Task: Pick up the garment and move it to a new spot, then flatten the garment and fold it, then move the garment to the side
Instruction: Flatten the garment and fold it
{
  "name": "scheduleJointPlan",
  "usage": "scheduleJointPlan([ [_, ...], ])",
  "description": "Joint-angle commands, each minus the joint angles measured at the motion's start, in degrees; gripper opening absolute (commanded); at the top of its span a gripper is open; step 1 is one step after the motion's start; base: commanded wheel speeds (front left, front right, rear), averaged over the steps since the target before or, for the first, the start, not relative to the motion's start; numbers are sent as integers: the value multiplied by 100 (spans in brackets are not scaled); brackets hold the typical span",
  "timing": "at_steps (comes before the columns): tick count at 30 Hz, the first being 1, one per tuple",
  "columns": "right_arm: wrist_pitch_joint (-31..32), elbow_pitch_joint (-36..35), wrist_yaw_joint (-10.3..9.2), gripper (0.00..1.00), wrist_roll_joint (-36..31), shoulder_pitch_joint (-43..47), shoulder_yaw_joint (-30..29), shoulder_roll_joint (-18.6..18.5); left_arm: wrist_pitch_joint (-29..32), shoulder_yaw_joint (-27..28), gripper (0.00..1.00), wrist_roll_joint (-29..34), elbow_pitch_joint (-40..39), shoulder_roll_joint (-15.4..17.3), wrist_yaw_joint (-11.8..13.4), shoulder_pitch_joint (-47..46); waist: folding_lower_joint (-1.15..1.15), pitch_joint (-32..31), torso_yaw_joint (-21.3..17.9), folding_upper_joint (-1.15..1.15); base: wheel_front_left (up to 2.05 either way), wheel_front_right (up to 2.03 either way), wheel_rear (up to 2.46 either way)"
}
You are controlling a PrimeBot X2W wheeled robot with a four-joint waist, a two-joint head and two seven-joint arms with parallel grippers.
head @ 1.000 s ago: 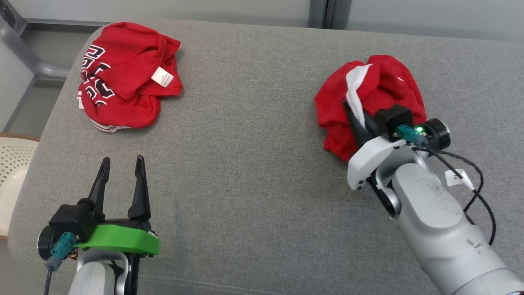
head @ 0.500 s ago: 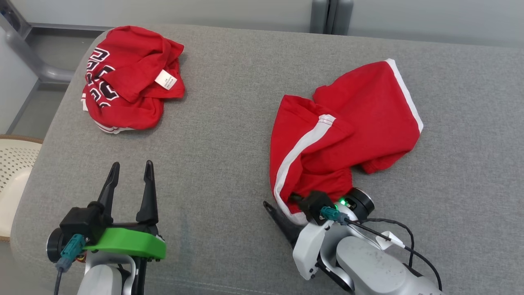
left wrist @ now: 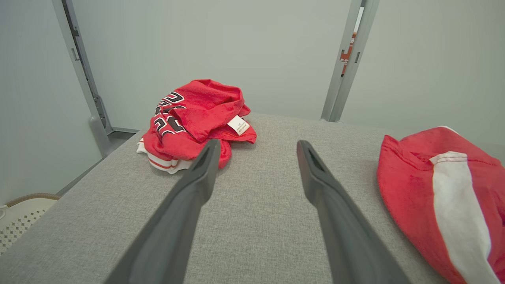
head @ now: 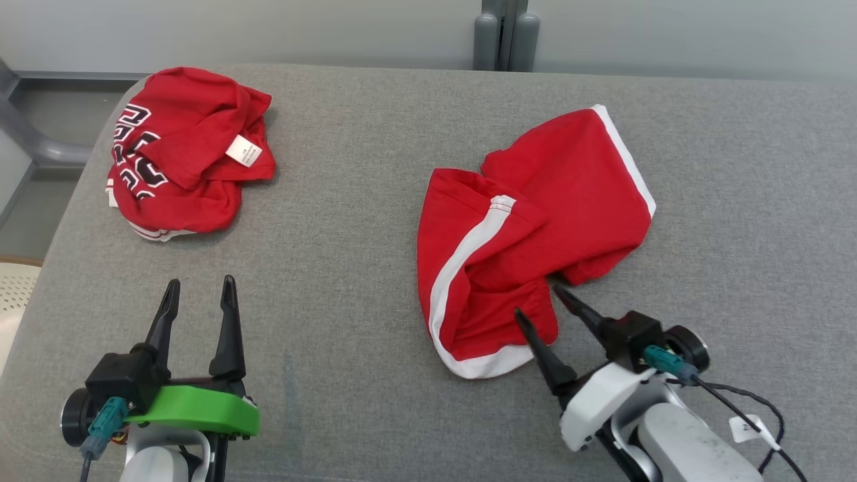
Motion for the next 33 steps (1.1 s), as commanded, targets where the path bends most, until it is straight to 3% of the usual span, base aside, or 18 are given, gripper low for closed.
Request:
scheduleJointPlan([
  [1,-21,-102,1,100,-55,141,-199,-84,-3,24,100,32,-32,38,-10,63,0,1,-38,0,0,0,0],
  [7,-18,-116,1,100,-236,275,-663,-84,-3,-7,100,79,-67,11,-11,2,0,91,-10,0,0,0,0],
  [16,95,757,1,100,-87,135,-415,153,-3,-41,100,64,-44,-12,-12,-102,0,195,190,0,0,0,0],
  [17,105,862,1,47,-71,117,-389,184,-3,-32,100,61,-38,-13,-12,-102,0,195,197,0,0,0,0],
  [18,105,980,1,11,-53,91,-356,211,-3,-26,100,60,-26,-16,-12,-104,0,192,206,0,0,0,0],
  [19,93,1060,1,0,-7,72,-346,232,-3,-20,100,61,-20,-21,-12,-106,0,189,213,0,0,0,0],
  [25,8,1296,-3,0,187,-14,-434,131,-3,56,100,75,-10,-61,-13,21,0,75,130,0,0,0,0],
  [33,-21,569,-2,0,7,725,-1514,-123,-3,76,100,95,-51,-92,-13,145,0,-97,-155,0,0,0,0],
])
